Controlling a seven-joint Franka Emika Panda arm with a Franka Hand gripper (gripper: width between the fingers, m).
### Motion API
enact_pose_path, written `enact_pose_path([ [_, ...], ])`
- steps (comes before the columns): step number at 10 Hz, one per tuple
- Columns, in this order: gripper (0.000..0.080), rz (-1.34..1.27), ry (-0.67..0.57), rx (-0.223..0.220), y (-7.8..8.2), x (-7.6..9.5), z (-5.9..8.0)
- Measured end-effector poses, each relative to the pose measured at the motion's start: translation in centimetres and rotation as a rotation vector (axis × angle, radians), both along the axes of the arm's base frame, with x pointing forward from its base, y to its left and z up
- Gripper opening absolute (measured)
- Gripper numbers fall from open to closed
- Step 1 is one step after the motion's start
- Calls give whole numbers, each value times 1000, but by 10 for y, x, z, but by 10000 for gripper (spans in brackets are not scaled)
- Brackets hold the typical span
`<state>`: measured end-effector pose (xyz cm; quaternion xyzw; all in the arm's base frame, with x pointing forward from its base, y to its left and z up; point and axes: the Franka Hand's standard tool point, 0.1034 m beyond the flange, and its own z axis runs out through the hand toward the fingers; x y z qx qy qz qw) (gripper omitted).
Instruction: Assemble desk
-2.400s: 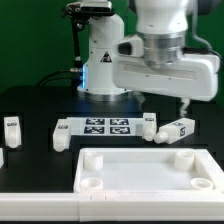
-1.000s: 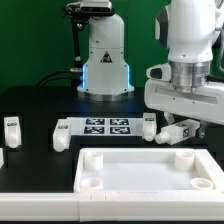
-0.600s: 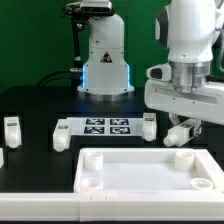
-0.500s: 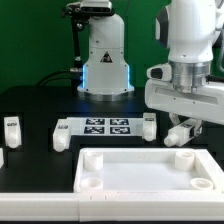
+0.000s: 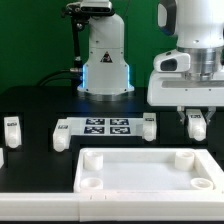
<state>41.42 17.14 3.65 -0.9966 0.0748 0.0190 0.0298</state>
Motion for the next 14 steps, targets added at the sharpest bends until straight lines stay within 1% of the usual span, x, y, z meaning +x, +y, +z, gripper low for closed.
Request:
enact_pose_path([
  [1, 265, 32, -2, 1, -1, 0, 0],
  [2, 265, 147, -7, -4, 2, 1, 2],
  [3, 265, 306, -30, -13, 10, 10, 9],
  [4, 265, 513, -63, -12, 10, 19, 13],
  [5, 265, 675, -73, -8, 9, 24, 11],
  [6, 265, 774, -63, -14, 11, 22, 7],
  [8, 265, 910, -66, -18, 8, 23, 6],
  [9, 265, 939, -67, -18, 8, 23, 5],
  [10, 265, 1169, -78, -28, 6, 23, 5],
  [11, 265, 1348, -83, -28, 3, 20, 3],
  [12, 265, 1588, -73, -33, 1, 16, 0],
  [14, 265, 1677, -70, -41, -5, 14, -3],
])
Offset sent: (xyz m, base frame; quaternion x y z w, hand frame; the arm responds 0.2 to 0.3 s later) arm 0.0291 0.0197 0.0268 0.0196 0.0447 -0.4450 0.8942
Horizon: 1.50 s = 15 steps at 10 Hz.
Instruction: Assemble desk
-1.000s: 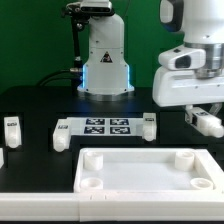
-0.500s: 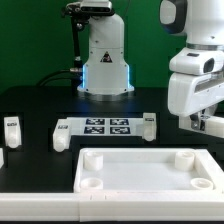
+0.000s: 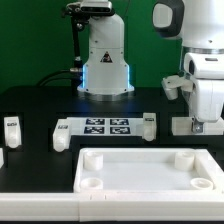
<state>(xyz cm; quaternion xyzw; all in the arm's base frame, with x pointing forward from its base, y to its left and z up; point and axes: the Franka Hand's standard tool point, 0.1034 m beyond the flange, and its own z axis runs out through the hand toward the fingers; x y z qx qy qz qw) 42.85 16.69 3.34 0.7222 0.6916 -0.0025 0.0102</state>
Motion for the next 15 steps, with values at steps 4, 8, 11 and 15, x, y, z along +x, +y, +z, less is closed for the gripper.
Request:
enact_pose_path([
  [4, 265, 499, 1, -35, -10, 3, -5],
  [8, 265, 883, -3, -62, -13, 1, -11],
  [11, 266, 1143, 15, -91, -7, -9, -14],
  [15, 266, 1178, 35, -90, -6, -18, -22],
])
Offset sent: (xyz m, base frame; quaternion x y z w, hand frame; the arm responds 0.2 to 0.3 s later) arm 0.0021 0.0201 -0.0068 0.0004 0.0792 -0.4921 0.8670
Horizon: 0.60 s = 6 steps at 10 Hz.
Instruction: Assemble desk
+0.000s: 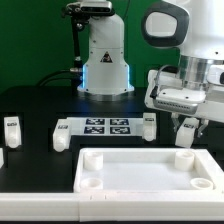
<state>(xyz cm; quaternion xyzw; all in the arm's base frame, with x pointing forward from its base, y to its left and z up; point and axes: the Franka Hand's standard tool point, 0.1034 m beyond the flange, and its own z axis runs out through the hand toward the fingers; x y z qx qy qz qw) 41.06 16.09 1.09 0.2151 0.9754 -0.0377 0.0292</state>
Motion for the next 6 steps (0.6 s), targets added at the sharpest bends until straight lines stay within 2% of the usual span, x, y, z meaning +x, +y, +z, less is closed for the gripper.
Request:
enact_pose_path([
  [1, 377, -3, 0, 0, -1, 0, 0],
  [2, 377, -7, 0, 0, -1, 0, 0],
  [3, 554, -31, -2, 0, -1, 0, 0],
  [4, 627, -58, -6, 2, -2, 1, 1],
  [6, 644, -182, -52, -14, -6, 19, 25],
])
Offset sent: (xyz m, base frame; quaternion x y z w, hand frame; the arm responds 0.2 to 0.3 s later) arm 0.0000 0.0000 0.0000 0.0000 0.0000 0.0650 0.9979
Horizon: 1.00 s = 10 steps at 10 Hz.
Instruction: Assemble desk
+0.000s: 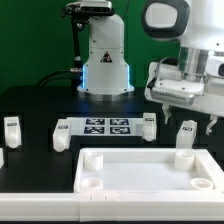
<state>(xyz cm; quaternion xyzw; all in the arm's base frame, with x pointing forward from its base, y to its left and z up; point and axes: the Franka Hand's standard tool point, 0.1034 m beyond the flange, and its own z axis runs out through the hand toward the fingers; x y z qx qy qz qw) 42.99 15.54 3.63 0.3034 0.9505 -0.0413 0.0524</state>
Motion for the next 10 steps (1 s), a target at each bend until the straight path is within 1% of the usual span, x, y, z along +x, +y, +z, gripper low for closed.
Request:
enact_pose_path([
  [1, 649, -132, -29, -2, 0, 12, 8],
  [2, 649, -237, -48, -6, 1, 21, 12],
  [3, 649, -334, -75, 6, 3, 32, 17],
  [4, 649, -338, -68, 11, 2, 32, 11],
  [7, 649, -582, -96, 32, 2, 32, 12],
  [9, 649, -890, -139, 75, 0, 39, 23],
  [10, 649, -1050, -148, 91, -1, 38, 22],
])
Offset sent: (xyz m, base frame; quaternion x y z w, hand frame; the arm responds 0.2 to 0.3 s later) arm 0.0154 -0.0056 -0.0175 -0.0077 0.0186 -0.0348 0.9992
